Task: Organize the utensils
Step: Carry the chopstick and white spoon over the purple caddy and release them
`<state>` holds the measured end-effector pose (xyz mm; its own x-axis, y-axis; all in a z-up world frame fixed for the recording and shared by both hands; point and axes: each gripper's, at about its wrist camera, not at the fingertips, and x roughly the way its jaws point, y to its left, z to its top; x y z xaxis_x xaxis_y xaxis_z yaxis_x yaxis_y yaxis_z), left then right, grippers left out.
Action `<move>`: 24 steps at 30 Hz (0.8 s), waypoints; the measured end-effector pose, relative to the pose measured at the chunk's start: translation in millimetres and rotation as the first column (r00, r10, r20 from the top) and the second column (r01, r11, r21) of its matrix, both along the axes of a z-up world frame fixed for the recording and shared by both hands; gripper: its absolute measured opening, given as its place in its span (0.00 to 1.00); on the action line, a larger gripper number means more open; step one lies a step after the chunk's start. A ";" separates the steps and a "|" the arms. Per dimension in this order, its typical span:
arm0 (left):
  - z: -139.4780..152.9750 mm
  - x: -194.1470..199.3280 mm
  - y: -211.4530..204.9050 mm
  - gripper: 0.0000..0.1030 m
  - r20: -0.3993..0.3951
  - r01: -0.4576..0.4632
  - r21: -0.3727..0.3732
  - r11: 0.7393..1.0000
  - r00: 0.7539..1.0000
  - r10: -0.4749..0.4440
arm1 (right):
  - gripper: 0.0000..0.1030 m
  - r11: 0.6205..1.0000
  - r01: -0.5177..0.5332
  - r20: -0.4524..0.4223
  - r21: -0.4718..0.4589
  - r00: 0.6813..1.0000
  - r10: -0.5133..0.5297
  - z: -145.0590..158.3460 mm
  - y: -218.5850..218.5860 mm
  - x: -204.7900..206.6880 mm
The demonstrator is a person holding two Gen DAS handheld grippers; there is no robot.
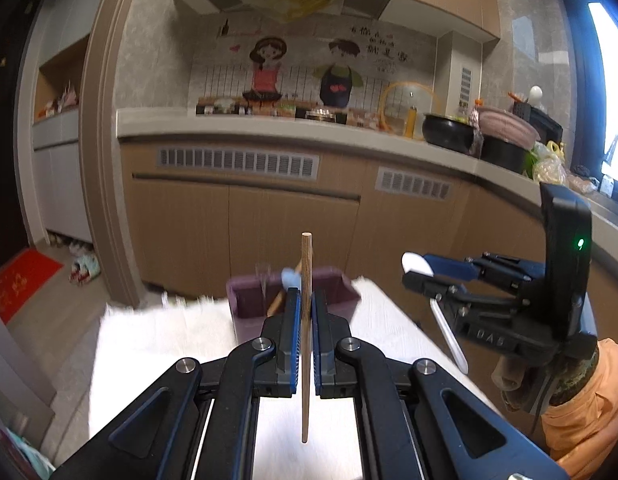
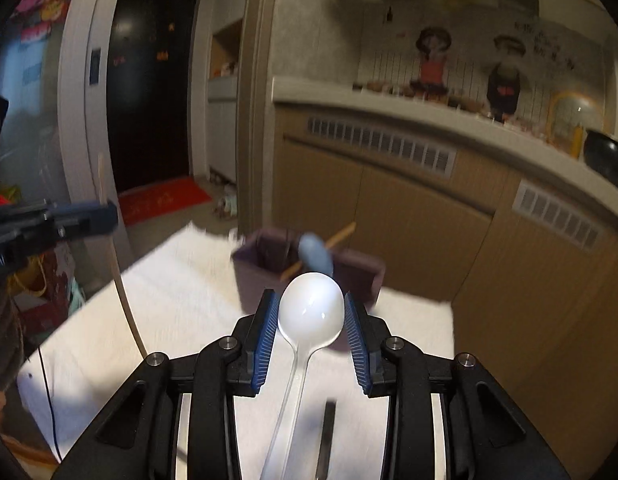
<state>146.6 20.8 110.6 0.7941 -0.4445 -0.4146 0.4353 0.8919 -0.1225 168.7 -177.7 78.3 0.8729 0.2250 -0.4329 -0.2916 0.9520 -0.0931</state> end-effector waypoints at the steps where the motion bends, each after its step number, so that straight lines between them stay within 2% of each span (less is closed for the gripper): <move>1: 6.0 4.8 -1.0 0.03 0.012 -0.003 -0.004 1.000 1.000 0.003 | 0.34 1.000 0.000 0.017 0.008 1.000 0.000 10.6 -1.7 7.1; 6: 36.7 33.4 -6.9 0.03 0.073 0.003 -0.041 0.999 0.997 0.000 | 0.34 0.999 0.007 0.133 0.034 0.991 -0.011 51.7 -1.2 32.8; 13: 65.8 83.6 -20.0 0.03 0.123 0.013 -0.043 0.999 0.992 -0.008 | 0.34 0.999 0.029 0.261 0.037 0.964 -0.038 71.2 0.3 75.1; 19: 61.1 124.5 -24.8 0.03 0.107 0.020 -0.055 0.998 0.994 -0.014 | 0.35 0.998 0.061 0.267 0.025 0.962 -0.066 51.0 4.0 124.0; 24: 25.5 158.0 -27.0 0.03 0.035 0.003 -0.051 0.999 0.999 -0.001 | 0.35 0.997 0.080 0.236 0.009 0.969 -0.080 9.5 8.2 157.2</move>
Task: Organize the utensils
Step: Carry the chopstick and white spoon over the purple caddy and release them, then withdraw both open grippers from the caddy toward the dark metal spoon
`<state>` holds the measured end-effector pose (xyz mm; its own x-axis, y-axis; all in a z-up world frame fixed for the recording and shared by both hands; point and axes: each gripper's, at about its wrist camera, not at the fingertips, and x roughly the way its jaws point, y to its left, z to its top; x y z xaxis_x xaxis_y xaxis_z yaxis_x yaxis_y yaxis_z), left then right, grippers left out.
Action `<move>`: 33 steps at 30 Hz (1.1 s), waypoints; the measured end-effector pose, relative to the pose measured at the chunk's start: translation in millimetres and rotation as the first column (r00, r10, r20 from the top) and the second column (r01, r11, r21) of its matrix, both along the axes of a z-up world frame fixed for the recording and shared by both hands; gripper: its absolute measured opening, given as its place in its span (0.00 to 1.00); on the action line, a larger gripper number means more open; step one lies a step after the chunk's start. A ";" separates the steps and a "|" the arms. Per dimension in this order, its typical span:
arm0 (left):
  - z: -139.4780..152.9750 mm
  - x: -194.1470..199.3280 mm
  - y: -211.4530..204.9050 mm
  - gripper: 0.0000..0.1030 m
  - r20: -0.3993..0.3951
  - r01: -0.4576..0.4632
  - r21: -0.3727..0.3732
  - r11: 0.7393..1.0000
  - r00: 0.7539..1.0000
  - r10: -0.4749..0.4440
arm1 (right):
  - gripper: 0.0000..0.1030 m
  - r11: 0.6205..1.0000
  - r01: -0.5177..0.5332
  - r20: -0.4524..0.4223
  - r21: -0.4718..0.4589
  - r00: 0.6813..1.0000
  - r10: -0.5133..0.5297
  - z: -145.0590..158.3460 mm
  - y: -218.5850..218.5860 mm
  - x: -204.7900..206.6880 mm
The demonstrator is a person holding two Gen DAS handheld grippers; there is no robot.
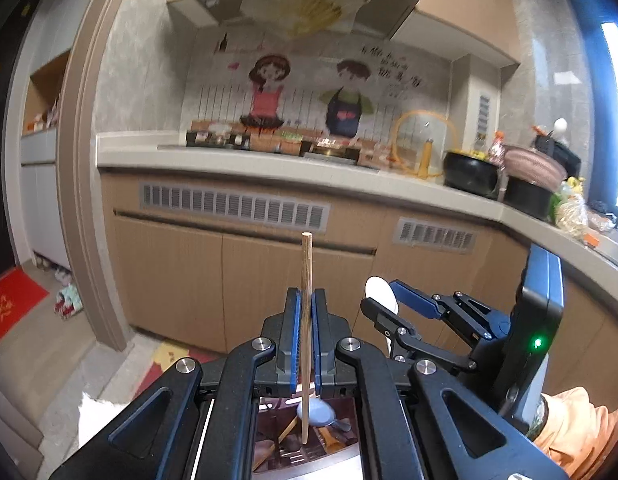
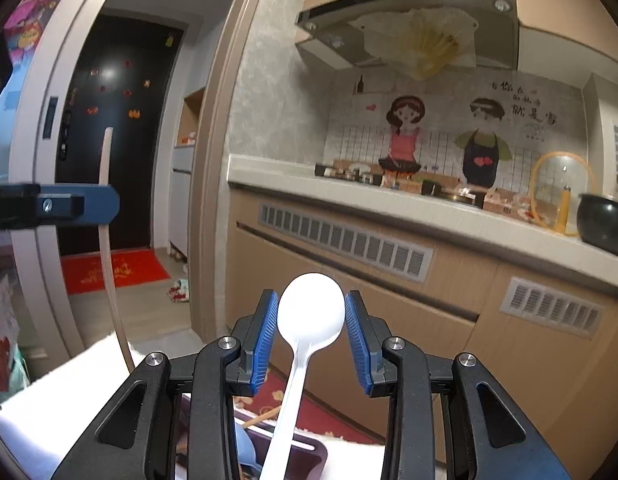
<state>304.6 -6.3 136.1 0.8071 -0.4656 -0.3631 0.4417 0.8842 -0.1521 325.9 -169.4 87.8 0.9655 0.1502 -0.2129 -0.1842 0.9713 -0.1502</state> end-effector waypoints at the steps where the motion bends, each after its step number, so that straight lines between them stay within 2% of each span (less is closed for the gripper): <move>1: -7.5 5.3 -0.7 0.03 -0.009 -0.007 0.006 1.000 1.000 0.007 | 0.35 1.000 0.006 -0.008 -0.003 1.000 -0.006 -7.0 0.4 5.6; 4: -32.5 21.7 -0.6 0.03 -0.043 -0.027 0.025 0.999 0.999 0.029 | 0.35 0.998 0.040 -0.008 -0.041 0.999 -0.041 -32.4 5.7 18.7; 10: -71.7 38.0 0.9 0.03 -0.111 -0.042 0.037 0.998 0.993 0.046 | 0.35 0.995 0.035 -0.069 -0.089 0.997 -0.042 -76.6 15.4 32.3; 15: -96.5 40.1 -3.4 0.03 -0.173 -0.031 0.065 0.997 0.984 0.042 | 0.35 0.996 0.029 -0.120 -0.085 0.992 -0.039 -102.3 16.0 34.2; 19: -110.5 38.9 -5.0 0.03 -0.212 -0.026 0.082 0.996 0.976 0.043 | 0.35 0.997 0.014 -0.119 -0.076 0.993 -0.023 -109.4 16.9 27.2; 24: -113.6 32.3 -1.3 0.04 -0.230 -0.033 0.085 0.996 0.972 0.052 | 0.43 0.998 -0.012 -0.167 -0.069 0.986 0.001 -111.1 14.0 18.5; 26: -114.0 27.2 2.0 0.09 -0.244 -0.032 0.088 0.996 0.968 0.053 | 0.47 0.999 -0.020 -0.199 -0.042 0.980 0.011 -109.0 7.3 13.4; 28: -114.1 23.3 6.0 0.16 -0.253 -0.036 0.091 0.995 0.966 0.058 | 0.57 1.000 -0.021 -0.227 -0.004 0.974 0.019 -104.7 -3.3 6.3; 33: -111.7 7.0 16.5 0.26 -0.274 -0.045 0.096 0.994 0.959 0.070 | 0.61 0.999 0.008 -0.280 0.049 0.960 0.006 -96.3 -31.0 -19.7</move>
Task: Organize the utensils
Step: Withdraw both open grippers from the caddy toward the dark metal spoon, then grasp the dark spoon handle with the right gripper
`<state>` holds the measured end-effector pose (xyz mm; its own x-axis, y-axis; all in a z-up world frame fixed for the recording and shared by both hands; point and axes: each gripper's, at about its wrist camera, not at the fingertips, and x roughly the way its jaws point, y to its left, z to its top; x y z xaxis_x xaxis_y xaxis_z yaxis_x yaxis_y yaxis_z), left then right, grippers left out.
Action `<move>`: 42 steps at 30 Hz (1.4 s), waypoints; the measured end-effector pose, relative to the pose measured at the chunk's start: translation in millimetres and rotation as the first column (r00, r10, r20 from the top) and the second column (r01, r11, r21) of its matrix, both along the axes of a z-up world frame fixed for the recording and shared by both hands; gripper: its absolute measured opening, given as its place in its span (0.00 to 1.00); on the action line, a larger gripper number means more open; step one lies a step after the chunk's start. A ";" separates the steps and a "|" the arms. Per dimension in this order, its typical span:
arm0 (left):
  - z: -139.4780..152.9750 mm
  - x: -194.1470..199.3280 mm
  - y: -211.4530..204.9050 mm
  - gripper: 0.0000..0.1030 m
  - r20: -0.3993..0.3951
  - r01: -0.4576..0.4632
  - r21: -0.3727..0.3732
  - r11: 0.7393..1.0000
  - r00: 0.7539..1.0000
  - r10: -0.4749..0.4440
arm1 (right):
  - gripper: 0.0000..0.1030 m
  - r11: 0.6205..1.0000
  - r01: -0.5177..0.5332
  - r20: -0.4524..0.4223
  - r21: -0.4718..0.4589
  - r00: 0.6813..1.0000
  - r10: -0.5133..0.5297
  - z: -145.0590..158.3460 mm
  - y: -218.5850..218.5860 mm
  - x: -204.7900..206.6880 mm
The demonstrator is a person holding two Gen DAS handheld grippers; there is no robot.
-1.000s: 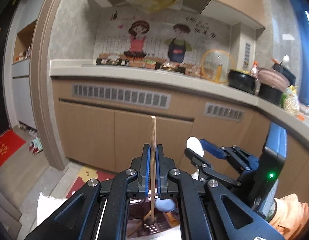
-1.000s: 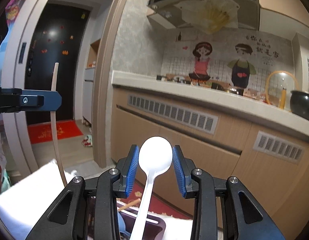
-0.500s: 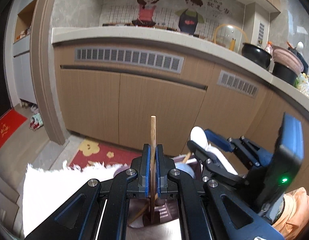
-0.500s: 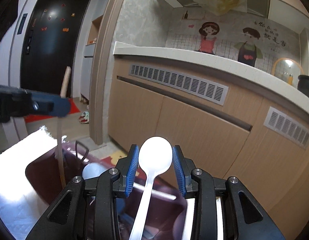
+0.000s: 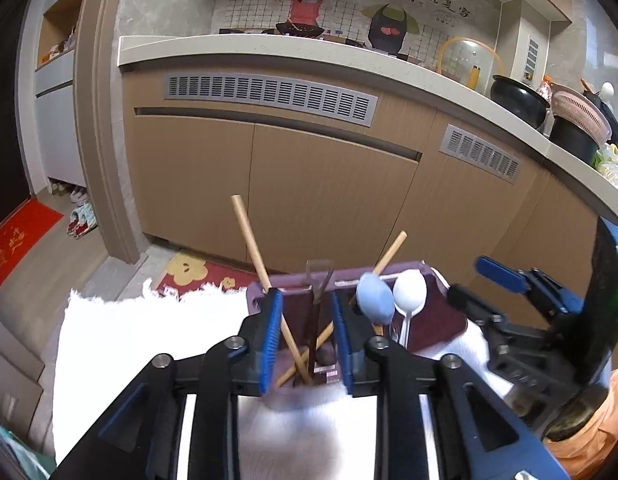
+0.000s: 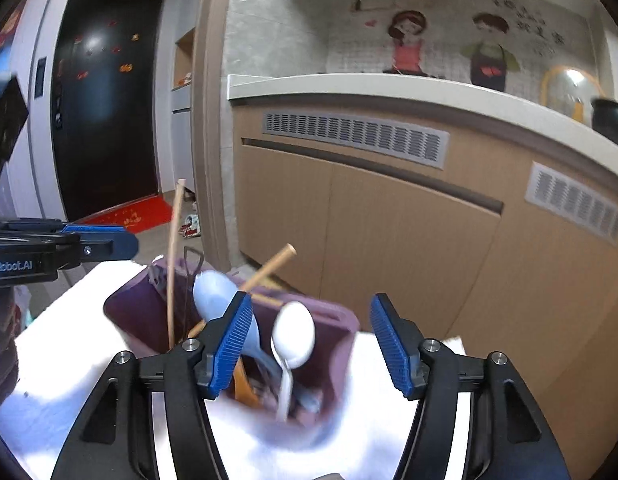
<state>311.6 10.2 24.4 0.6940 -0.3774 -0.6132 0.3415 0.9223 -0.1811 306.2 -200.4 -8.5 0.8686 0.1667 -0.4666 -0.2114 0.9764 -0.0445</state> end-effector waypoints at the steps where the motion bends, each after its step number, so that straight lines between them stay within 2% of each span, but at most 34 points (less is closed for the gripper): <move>1: -0.3 -3.9 1.5 0.29 -0.005 -0.002 0.005 1.000 1.000 0.002 | 0.61 1.000 0.004 -0.014 0.005 1.000 -0.004 0.9 -4.7 -6.8; 6: -5.9 -33.2 7.5 0.31 -0.023 0.000 0.043 0.999 1.000 0.001 | 0.65 1.000 0.003 -0.098 0.020 0.995 -0.001 -1.4 -17.9 -41.8; 7: -8.8 -41.3 8.8 0.35 -0.036 0.006 0.052 0.999 0.999 -0.004 | 0.66 1.000 -0.003 -0.117 0.022 0.993 0.005 -3.1 -18.0 -47.5; 11: -29.9 -81.9 11.8 0.43 -0.141 0.064 0.097 0.993 0.989 -0.050 | 0.67 0.998 -0.066 -0.187 0.004 0.980 0.065 -15.4 -10.7 -78.5; 14: -51.1 -116.3 12.6 0.44 -0.249 0.137 0.155 0.978 0.964 -0.095 | 0.67 0.994 -0.100 -0.230 -0.038 0.969 0.089 -28.5 -1.7 -101.2; 18: -67.6 -157.6 18.3 0.44 -0.387 0.206 0.146 0.968 0.912 -0.135 | 0.67 0.986 -0.142 -0.270 -0.089 0.956 0.114 -47.4 11.6 -126.2; 21: -76.4 -180.9 19.8 0.44 -0.472 0.231 0.094 0.968 0.867 -0.161 | 0.67 0.983 -0.147 -0.284 -0.106 0.952 0.112 -57.9 16.5 -134.8; 25: -93.8 -205.6 13.3 0.44 -0.582 0.253 -0.002 0.967 0.787 -0.207 | 0.67 0.986 -0.138 -0.304 -0.092 0.947 0.104 -68.5 16.9 -140.0; 27: -99.7 -209.6 9.0 0.44 -0.604 0.250 -0.028 0.968 0.767 -0.215 | 0.67 0.987 -0.130 -0.307 -0.091 0.947 0.097 -70.4 16.0 -142.6; 33: -114.6 -187.8 7.6 0.45 -0.612 0.146 -0.011 0.989 0.781 -0.122 | 0.67 0.990 -0.106 -0.299 -0.090 0.951 0.075 -71.3 5.4 -152.2; 37: -115.8 -167.1 0.4 0.46 -0.564 0.101 0.029 0.994 0.823 -0.067 | 0.67 0.993 -0.077 -0.299 -0.092 0.953 0.047 -77.1 -5.0 -156.7; 42: -117.8 -147.3 -23.3 0.50 -0.495 0.091 0.100 0.991 0.868 -0.030 | 0.67 0.995 -0.046 -0.318 -0.085 0.948 0.016 -87.9 -18.7 -160.3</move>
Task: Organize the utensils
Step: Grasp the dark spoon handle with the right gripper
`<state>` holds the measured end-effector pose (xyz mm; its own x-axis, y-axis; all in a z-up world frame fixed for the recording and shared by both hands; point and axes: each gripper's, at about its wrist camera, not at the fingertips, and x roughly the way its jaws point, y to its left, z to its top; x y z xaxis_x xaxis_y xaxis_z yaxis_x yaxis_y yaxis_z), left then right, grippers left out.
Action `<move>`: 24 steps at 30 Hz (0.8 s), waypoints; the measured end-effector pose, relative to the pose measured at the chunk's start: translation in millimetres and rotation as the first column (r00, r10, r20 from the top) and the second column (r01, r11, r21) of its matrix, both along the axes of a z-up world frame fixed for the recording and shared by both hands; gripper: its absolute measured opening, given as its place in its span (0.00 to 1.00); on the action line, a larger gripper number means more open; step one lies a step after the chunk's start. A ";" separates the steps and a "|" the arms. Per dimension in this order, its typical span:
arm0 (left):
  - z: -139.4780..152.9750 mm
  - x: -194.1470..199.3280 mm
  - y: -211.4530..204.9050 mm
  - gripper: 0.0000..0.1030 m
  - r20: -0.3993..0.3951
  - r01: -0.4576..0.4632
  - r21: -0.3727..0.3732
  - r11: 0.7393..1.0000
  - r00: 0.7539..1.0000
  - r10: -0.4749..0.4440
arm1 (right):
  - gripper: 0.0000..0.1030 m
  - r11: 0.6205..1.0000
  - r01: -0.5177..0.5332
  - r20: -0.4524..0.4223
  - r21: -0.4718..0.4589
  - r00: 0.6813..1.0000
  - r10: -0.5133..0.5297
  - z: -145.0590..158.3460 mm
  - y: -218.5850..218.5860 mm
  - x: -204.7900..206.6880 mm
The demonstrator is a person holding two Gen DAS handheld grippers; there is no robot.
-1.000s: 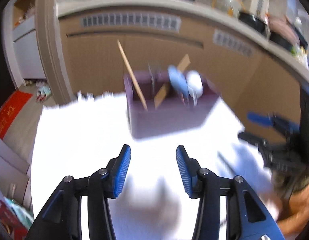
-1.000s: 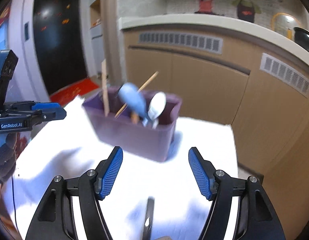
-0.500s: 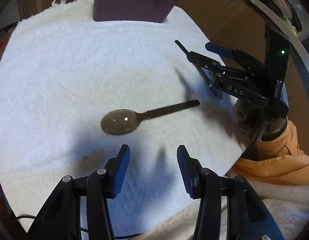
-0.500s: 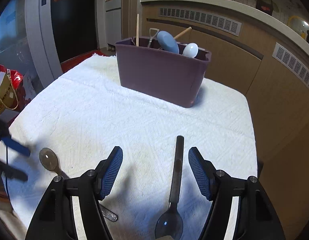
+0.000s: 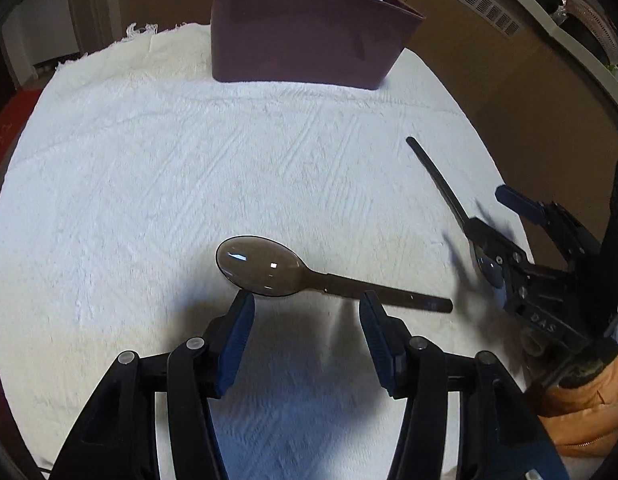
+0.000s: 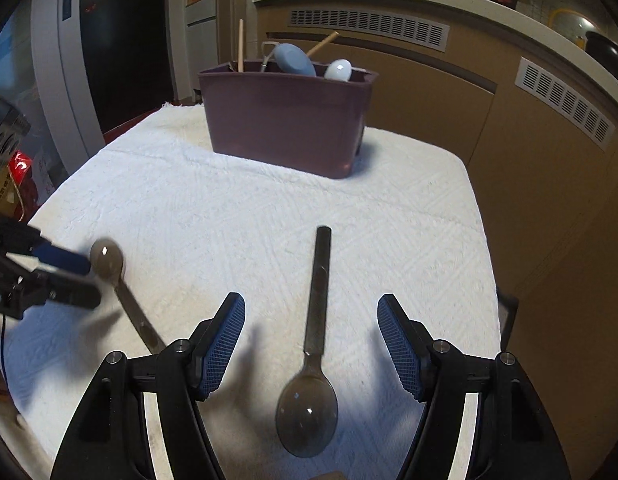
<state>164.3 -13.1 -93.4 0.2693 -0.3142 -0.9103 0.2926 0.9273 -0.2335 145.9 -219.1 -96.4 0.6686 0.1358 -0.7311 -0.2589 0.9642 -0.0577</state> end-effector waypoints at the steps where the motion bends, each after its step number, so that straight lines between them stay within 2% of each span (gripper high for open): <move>1: -0.2 5.8 -3.8 0.51 0.015 -0.011 0.005 1.000 1.000 0.011 | 0.67 1.000 0.007 -0.003 -0.002 1.000 -0.007 -2.0 -2.5 -0.9; 4: -2.4 24.2 -14.1 0.55 0.049 -0.053 0.016 0.998 0.997 0.052 | 0.67 1.000 0.024 -0.008 -0.004 1.000 -0.024 -5.7 -8.4 -1.9; 8: -12.6 46.7 -28.3 0.55 0.078 -0.078 0.071 0.994 0.994 0.072 | 0.67 0.999 0.029 -0.030 0.013 0.999 -0.029 -9.4 -9.3 4.9; 12: -18.3 48.0 -46.0 0.53 0.151 -0.027 0.144 0.989 0.989 0.005 | 0.67 0.998 0.026 -0.062 0.050 0.998 -0.023 -11.8 -4.7 27.4; 14: -20.0 42.4 -53.8 0.46 0.189 0.010 0.173 0.985 0.981 -0.043 | 0.63 0.999 0.029 -0.080 0.040 0.996 -0.026 -15.2 -1.4 40.7; 15: -20.4 40.8 -54.9 0.46 0.203 0.026 0.181 0.983 0.977 -0.063 | 0.59 0.999 0.027 -0.091 0.038 0.996 -0.023 -17.4 0.4 47.4; 19: -21.6 45.8 -49.3 0.47 0.193 0.016 0.165 0.986 0.980 -0.048 | 0.57 0.998 0.027 -0.121 0.060 0.992 -0.019 -23.0 2.6 70.8; 21: -21.0 48.6 -48.5 0.47 0.183 -0.001 0.160 0.987 0.983 -0.029 | 0.56 0.999 0.029 -0.119 0.033 0.993 -0.024 -22.8 5.2 83.0; 23: -19.2 46.5 -45.5 0.47 0.186 -0.014 0.158 0.987 0.982 -0.016 | 0.51 1.000 0.023 -0.116 0.004 0.993 -0.023 -22.7 8.3 89.8; 24: -19.2 47.2 -46.1 0.47 0.190 -0.019 0.158 0.987 0.982 -0.012 | 0.45 1.000 0.013 -0.115 -0.005 0.993 -0.014 -22.2 10.7 91.4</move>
